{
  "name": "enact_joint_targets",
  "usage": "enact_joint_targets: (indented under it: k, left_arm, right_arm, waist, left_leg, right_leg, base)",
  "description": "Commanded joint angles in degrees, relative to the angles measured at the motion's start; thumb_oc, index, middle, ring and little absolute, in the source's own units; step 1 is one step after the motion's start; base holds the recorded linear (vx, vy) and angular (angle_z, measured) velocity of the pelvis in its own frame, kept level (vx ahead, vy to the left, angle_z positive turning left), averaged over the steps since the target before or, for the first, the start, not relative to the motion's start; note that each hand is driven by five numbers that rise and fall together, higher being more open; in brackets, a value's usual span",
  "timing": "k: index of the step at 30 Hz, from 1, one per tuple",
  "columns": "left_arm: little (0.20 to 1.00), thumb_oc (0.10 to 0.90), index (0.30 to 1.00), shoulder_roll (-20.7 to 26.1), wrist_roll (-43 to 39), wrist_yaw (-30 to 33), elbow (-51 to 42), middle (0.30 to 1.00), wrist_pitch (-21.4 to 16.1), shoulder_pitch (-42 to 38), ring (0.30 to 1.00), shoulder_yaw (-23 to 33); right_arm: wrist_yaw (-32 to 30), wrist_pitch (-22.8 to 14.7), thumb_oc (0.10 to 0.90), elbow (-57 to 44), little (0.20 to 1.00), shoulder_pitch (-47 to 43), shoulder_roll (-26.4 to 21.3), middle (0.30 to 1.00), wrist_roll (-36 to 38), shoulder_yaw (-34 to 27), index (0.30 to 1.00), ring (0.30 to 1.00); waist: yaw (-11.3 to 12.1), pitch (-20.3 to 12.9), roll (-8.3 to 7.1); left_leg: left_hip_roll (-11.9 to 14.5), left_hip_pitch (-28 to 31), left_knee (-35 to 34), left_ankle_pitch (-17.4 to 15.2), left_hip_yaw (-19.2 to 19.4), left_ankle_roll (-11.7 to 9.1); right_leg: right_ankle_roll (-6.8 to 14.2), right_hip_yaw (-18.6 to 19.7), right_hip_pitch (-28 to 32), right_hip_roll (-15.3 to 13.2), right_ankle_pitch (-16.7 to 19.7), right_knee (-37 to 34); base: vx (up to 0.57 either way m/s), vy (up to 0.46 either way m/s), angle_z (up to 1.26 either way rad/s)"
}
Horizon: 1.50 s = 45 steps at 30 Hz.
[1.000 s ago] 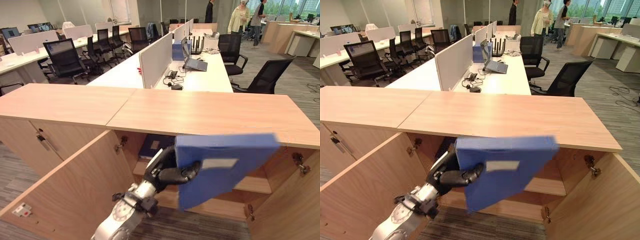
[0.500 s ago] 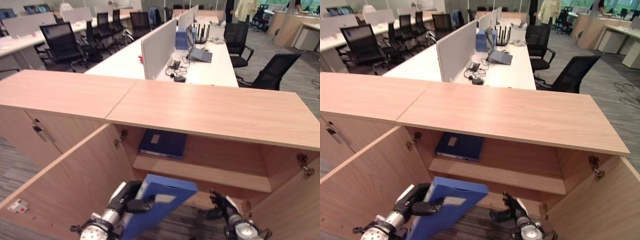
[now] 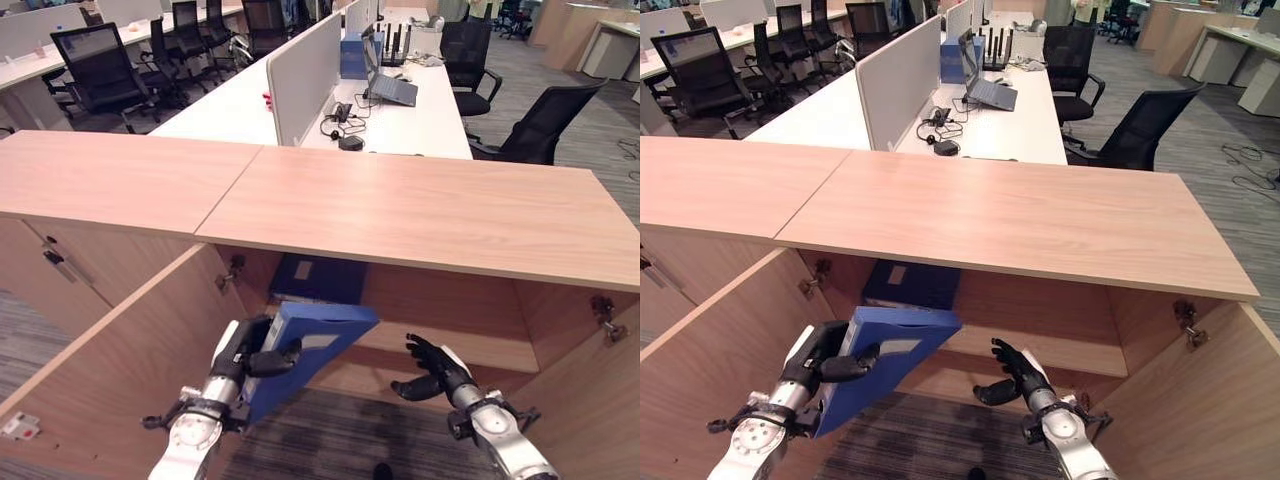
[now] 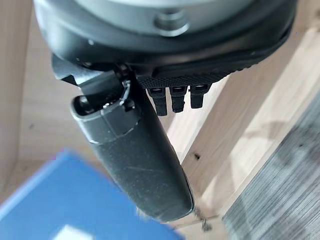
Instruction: Put the empty folder in the office cabinet
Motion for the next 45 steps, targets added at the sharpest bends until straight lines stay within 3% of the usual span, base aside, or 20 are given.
enact_joint_targets:
  k: [1, 15, 28, 33, 35, 41, 42, 43, 44, 45]
  left_arm:
    - [0.3, 0.4, 0.3, 0.32, -2.18, 2.14, -5.97, 0.3, -8.5, -6.87, 0.3, 0.65]
    - [0.3, 0.4, 0.3, -0.3, -17.58, -2.97, -12.95, 0.3, -9.19, -10.3, 0.3, -6.61]
    - [0.3, 0.4, 0.3, 6.01, -33.01, -8.56, -19.04, 0.3, -9.94, -4.88, 0.3, -10.64]
    - [0.3, 0.4, 0.3, 10.1, -40.97, -14.78, -13.75, 0.3, -8.56, -8.11, 0.3, -16.63]
    - [0.3, 0.4, 0.3, 8.8, -45.06, -18.9, -7.39, 0.3, -6.9, -12.75, 0.3, -22.72]
    - [0.3, 0.4, 0.3, 4.91, -51.9, -24.99, -4.04, 0.3, -6.06, -17.33, 0.3, -28.72]
    - [0.3, 0.4, 0.3, 3.34, -53.21, -26.24, -2.86, 0.3, -5.83, -17.68, 0.3, -28.99]
    - [0.3, 0.4, 0.3, 2.67, -53.58, -26.96, -2.52, 0.3, -5.77, -18.37, 0.3, -29.99]
    - [0.3, 0.4, 0.3, 2.05, -54.3, -27.41, -2.66, 0.3, -6.04, -18.63, 0.3, -30.13]
    - [0.3, 0.4, 0.3, 1.58, -54.89, -27.69, -2.61, 0.3, -6.46, -18.75, 0.3, -30.07]
  right_arm:
    - [0.2, -5.71, 0.8, -4.44, 0.9, -7.66, 0.81, 0.9, 3.12, 0.61, 0.9, 0.9]
    - [0.18, -5.99, 0.8, -7.13, 0.9, -15.29, 1.16, 0.9, 11.13, 2.54, 0.9, 0.9]
    - [-2.93, -6.69, 0.8, -2.16, 0.9, -19.73, -1.62, 0.9, 15.18, -3.22, 0.9, 0.9]
    - [3.42, -6.92, 0.8, -5.46, 0.9, -20.21, -1.87, 0.9, 25.78, 0.47, 0.9, 0.9]
    - [6.95, -7.18, 0.8, -7.39, 0.9, -22.1, -0.66, 0.9, 31.51, 6.11, 0.9, 0.9]
    - [11.21, -7.2, 0.8, -10.09, 0.9, -25.96, 2.17, 0.9, 36.87, 13.57, 0.9, 0.9]
    - [12.06, -7.12, 0.767, -10.56, 0.851, -26.35, 2.68, 0.851, 37.83, 14.93, 0.851, 0.851]
    - [13.12, -6.74, 0.596, -10.76, 0.594, -26.35, 4.13, 0.594, 39.2, 16.29, 0.594, 0.594]
    - [14.09, -6.28, 0.519, -11.07, 0.479, -26.09, 4.65, 0.479, 40.28, 16.99, 0.479, 0.479]
    - [15.33, -5.83, 0.4, -11.53, 0.3, -25.67, 4.76, 0.3, 41.27, 18.2, 0.3, 0.3]
  waist:
    - [-0.04, -1.47, -2.0]
    - [-0.22, -2.59, -0.99]
    - [0.61, -2.92, 0.05]
    - [0.49, -3.0, 0.25]
    - [0.21, -3.34, 0.04]
    - [0.39, -3.6, -0.01]
    - [0.41, -3.66, 0.06]
    - [0.55, -3.69, 0.07]
    - [0.67, -3.68, -0.04]
    - [0.76, -3.76, -0.08]
  left_leg:
    - [0.13, -3.35, -0.4, -1.71, -3.65, -0.36]
    - [0.41, -3.16, -0.4, -1.55, -3.08, -0.53]
    - [0.78, -1.97, -0.4, -2.62, -2.57, -0.87]
    - [0.87, -1.53, -0.4, -3.06, -2.49, -1.18]
    - [0.95, -1.43, -0.4, -3.08, -2.59, -1.34]
    - [1.03, -1.27, -0.4, -3.0, -2.76, -1.52]
    - [1.01, -1.22, -0.4, -3.01, -2.76, -1.51]
    - [1.0, -1.19, -0.4, -2.97, -2.8, -1.49]
    - [1.01, -1.17, -0.4, -2.95, -2.73, -1.5]
    - [1.0, -1.1, -0.4, -2.92, -2.71, -1.51]
  right_leg:
    - [1.9, -2.12, 5.03, -3.41, -4.84, 0.45]
    - [2.06, -2.21, 5.08, -3.49, -4.64, 0.45]
    - [2.04, -1.89, 5.75, -3.36, -4.84, 0.45]
    - [2.2, -1.77, 6.09, -3.29, -5.19, 0.45]
    - [2.2, -1.82, 6.29, -3.25, -5.32, 0.45]
    - [2.23, -2.23, 6.53, -3.18, -5.36, 0.45]
    - [2.23, -2.17, 6.59, -3.15, -5.36, 0.45]
    - [2.18, -2.19, 6.63, -3.11, -5.37, 0.45]
    - [2.16, -2.28, 6.68, -3.07, -5.43, 0.45]
    - [2.14, -2.37, 6.76, -3.05, -5.52, 0.45]
  base:
    - [0.0, 0.0, 0.0]
    - [0.0, 0.0, 0.0]
    - [0.0, 0.0, 0.0]
    - [0.0, 0.0, 0.0]
    - [0.0, 0.0, 0.0]
    - [0.0, -0.009, -0.02]
    - [0.0, 0.0, 0.0]
    - [0.0, 0.0, 0.0]
    - [0.0, 0.0, 0.0]
    - [0.0, 0.0, 0.0]
